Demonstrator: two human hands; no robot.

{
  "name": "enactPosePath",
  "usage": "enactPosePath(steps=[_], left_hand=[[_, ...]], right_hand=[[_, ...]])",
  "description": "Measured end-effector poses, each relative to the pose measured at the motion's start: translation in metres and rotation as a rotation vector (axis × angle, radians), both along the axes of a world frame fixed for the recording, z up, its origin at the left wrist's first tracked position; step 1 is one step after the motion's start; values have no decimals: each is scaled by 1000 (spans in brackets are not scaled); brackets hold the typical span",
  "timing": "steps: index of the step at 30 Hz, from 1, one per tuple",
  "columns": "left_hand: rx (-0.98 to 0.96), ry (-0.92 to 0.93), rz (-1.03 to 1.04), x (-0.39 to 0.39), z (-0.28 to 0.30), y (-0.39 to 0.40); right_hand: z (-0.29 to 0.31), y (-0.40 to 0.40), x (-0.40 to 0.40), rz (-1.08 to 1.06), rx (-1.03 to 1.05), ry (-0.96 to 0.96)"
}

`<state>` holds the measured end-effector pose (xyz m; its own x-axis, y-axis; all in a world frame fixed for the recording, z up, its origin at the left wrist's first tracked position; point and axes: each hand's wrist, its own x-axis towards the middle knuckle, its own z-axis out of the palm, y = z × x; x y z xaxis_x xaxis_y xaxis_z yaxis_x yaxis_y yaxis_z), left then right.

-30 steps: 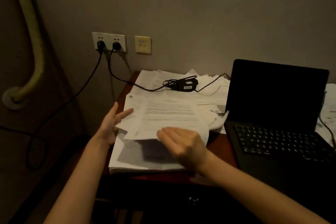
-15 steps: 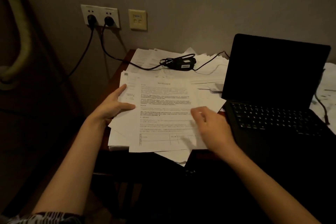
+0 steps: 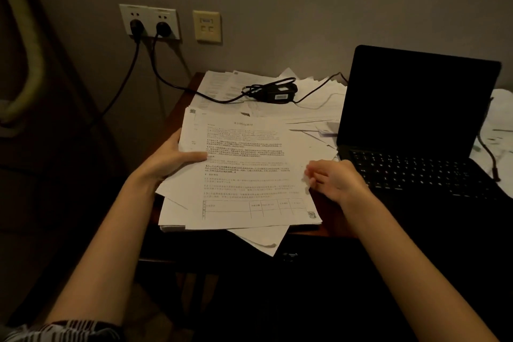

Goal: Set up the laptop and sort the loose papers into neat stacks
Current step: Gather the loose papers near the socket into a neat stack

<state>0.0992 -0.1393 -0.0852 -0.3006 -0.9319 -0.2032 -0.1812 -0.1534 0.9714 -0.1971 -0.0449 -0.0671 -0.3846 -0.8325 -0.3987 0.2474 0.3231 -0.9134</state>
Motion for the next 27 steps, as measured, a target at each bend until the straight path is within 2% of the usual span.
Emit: enactPosePath(steps=[3,7,12,15,19,21,24,27], left_hand=[[-50,-2,12,3,-3,2],[-6,64,-58,13,-3,8],[180,-13,-196,24,3,18],[189,-14,-108,15,6,19],[140,-95,-75,10,9,20],[93,-14,-56,13,8,24],[-39,205,37,16,9,35],[-245,366,107,16,23,39]], right_hand=[[0,-7,-1,89,90,318],[0,-10,-9,145,151,451],[0,-25,-3,178,74,467],[-3,-39,10,197,35,378],[-1,-55,26,375,-15,402],[0,-58,26,358,-39,379],[-1,-51,24,267,-41,337],[13,-40,27,485,-91,291]])
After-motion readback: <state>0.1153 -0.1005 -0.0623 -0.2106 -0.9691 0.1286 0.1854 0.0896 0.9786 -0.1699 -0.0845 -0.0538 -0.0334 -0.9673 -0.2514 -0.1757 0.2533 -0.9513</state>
